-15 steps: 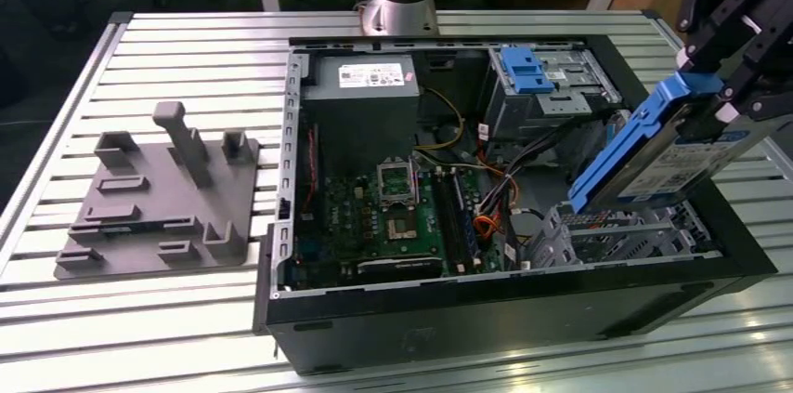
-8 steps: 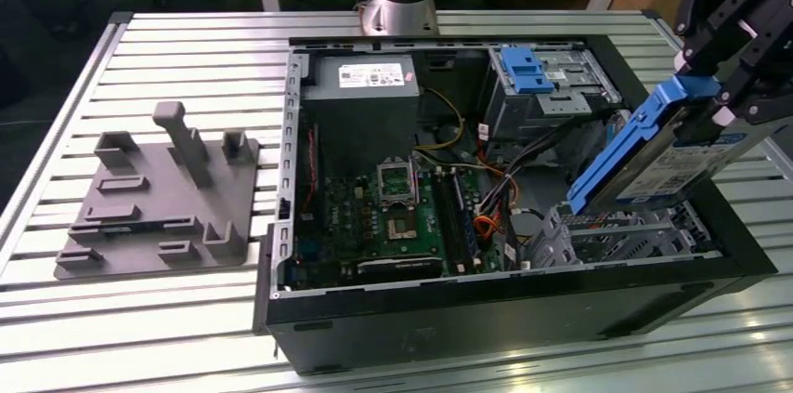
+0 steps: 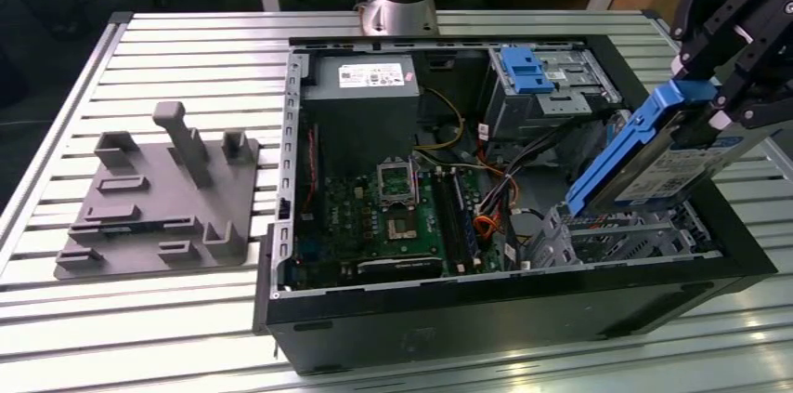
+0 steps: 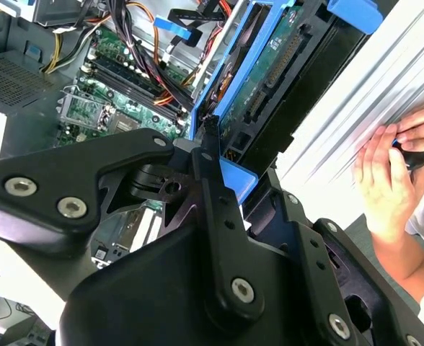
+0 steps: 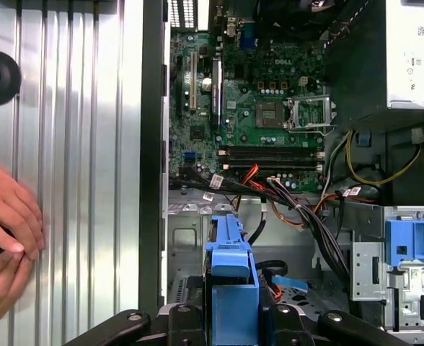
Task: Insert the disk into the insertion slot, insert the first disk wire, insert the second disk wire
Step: 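Insert the disk into the insertion slot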
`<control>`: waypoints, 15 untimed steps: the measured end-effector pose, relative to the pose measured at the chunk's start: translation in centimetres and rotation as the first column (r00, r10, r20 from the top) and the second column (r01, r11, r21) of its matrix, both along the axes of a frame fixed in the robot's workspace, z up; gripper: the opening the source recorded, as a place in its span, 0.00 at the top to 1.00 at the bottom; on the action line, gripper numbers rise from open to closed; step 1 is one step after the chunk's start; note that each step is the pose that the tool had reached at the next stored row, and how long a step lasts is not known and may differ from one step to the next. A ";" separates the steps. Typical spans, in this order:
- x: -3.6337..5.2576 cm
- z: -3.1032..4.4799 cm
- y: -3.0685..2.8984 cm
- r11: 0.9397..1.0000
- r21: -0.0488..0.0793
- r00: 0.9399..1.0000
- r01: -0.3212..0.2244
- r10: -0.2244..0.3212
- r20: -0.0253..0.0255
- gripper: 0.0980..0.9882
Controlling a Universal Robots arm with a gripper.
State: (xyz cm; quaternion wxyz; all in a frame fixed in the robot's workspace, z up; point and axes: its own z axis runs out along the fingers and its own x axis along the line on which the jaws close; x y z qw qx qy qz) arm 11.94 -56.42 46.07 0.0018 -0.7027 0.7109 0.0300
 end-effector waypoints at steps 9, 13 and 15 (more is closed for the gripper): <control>0.00 -0.42 0.00 1.000 0.000 1.000 0.000 0.000 0.000 0.70; 0.00 -0.57 0.00 1.000 0.000 1.000 0.000 0.000 0.000 0.70; 0.01 -0.60 0.00 1.000 0.000 1.000 0.000 0.000 0.000 0.70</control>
